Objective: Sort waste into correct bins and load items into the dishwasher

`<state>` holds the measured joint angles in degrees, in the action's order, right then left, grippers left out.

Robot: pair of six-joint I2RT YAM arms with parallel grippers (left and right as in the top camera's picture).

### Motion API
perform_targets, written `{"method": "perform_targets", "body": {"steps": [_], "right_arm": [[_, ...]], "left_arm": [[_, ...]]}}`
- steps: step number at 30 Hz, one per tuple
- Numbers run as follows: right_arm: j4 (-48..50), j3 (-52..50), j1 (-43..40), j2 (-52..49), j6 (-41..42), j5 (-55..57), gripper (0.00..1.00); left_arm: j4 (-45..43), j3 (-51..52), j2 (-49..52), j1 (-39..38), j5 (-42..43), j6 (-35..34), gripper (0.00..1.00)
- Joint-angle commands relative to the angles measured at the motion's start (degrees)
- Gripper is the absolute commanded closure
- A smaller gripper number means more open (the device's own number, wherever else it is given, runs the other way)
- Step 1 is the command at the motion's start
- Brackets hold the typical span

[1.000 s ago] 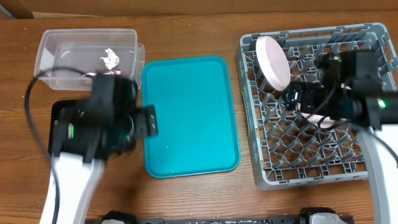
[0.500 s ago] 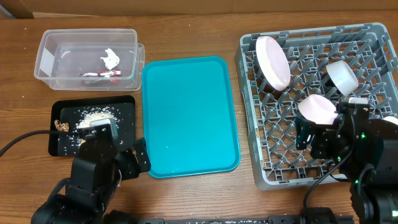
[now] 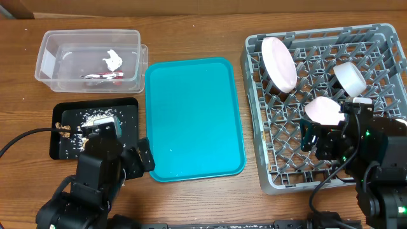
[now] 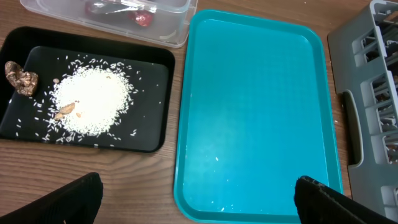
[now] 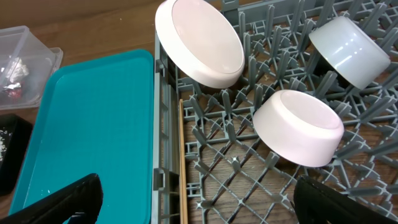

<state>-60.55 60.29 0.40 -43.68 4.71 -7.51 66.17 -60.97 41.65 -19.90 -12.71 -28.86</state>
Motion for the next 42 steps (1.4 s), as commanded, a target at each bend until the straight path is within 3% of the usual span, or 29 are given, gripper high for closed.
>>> {"method": "perform_targets", "body": {"steps": [1, 24, 28, 32, 36, 42], "right_arm": [[0.4, -0.3, -0.2, 0.1, 0.2, -0.4, 0.00], [0.9, -4.4, -0.2, 3.8, 0.2, 1.5, 0.00], [8.8, -11.3, -0.2, 9.2, 0.2, 0.8, 0.00], [28.0, -23.2, -0.2, 17.8, 0.2, -2.1, 0.00], [40.6, -32.7, -0.2, 24.7, 0.2, -4.0, 0.00], [53.3, -43.6, -0.2, 32.6, 0.2, -6.6, 0.00]], "left_arm": [[0.0, 0.6, 0.1, -0.3, -1.2, -1.2, 0.00], [0.0, 0.6, 0.2, -0.3, -1.2, -1.2, 0.00], [0.0, 0.6, 0.2, -0.3, -1.2, -1.2, 0.00], [0.0, 0.6, 0.2, -0.3, -1.2, -1.2, 0.00], [0.0, 0.6, 0.2, -0.3, -1.2, -1.2, 0.00], [0.0, 0.6, 0.2, -0.3, -1.2, -1.2, 0.00]]}}
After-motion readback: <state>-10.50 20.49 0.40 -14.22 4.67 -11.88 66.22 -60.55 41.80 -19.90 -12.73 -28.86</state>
